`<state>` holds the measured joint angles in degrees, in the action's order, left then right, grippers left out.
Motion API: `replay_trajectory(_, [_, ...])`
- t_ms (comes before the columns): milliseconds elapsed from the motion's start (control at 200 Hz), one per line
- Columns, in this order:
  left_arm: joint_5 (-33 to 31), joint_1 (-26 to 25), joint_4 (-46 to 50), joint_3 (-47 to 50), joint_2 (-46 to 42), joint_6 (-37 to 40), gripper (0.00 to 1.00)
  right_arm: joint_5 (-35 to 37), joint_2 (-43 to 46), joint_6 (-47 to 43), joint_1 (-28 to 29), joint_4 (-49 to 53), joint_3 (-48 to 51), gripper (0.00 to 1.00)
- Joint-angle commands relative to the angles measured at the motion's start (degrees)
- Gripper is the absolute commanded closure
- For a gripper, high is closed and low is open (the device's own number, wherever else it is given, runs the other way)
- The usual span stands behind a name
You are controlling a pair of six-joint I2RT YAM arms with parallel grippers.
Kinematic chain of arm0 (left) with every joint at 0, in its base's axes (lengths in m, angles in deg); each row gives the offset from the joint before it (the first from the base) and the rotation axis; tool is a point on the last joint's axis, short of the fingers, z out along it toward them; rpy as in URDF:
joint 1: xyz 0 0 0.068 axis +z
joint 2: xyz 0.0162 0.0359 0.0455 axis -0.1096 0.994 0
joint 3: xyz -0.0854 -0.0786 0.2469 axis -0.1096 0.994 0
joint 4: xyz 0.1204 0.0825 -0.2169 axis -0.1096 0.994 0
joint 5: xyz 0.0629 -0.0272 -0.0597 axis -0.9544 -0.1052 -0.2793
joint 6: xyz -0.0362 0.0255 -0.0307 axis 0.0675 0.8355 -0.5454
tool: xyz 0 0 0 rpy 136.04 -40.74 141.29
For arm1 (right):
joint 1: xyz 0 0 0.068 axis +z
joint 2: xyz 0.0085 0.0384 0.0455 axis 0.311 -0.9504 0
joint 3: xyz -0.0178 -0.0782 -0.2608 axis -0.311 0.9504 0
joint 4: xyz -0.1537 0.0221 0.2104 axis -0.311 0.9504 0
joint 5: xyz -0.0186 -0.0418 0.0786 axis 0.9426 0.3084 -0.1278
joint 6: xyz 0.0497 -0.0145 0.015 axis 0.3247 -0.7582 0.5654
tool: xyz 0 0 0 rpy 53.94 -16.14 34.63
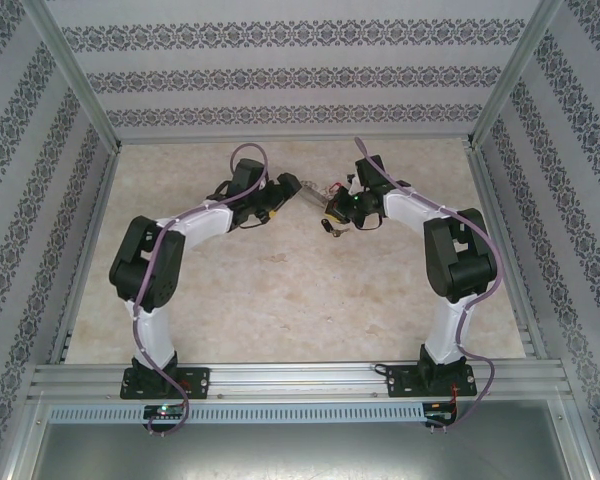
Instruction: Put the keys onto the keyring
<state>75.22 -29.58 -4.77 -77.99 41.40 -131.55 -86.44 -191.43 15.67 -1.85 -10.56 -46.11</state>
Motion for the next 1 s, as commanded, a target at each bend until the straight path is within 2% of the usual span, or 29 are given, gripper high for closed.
replay_trajectory(0, [-3.27, -1.45, 0.45, -3.24, 1.84, -0.85, 0.10, -1.80, -0.18, 0.99, 1.00, -1.67, 0.82, 1.00])
replay_trajectory(70, [-4.38, -1.75, 0.04, -3.53, 2.37, -0.83, 0.16, -2.01, 0.10, 0.93, 1.52, -1.76, 0.91, 1.00])
replay_trajectory(225, [-5.23, -1.87, 1.26, -5.18, 3.06, -1.01, 0.40, -1.50, 0.54, 0.20, 2.61, -1.59, 1.52, 1.00])
replay_trajectory(535, [-5.24, -2.40, 1.91, -5.33, 4.40, -2.53, 0.61, -1.06, 1.14, -0.06, 4.47, -2.41, 3.00, 1.00])
replay_trajectory(625, [-5.90, -2.55, 2.12, -4.22, 3.92, -2.69, 0.58, -1.10, 1.64, 0.09, 4.65, -2.37, 3.11, 1.00])
replay_trajectory(709, [-5.62, -2.55, 1.50, -2.50, 2.75, -3.27, 0.40, -0.83, 2.17, 0.44, 4.73, -2.45, 3.35, 1.00])
replay_trajectory(844, [-6.19, -2.29, 3.05, 0.38, -1.29, -3.32, 0.26, -0.58, 2.89, 0.67, 4.85, -2.30, 3.59, 1.00])
replay_trajectory(994, [-7.21, -2.15, 13.48, -2.14, -5.19, -1.19, 0.24, -0.35, 3.27, 0.99, 5.02, -2.55, 3.72, 1.00])
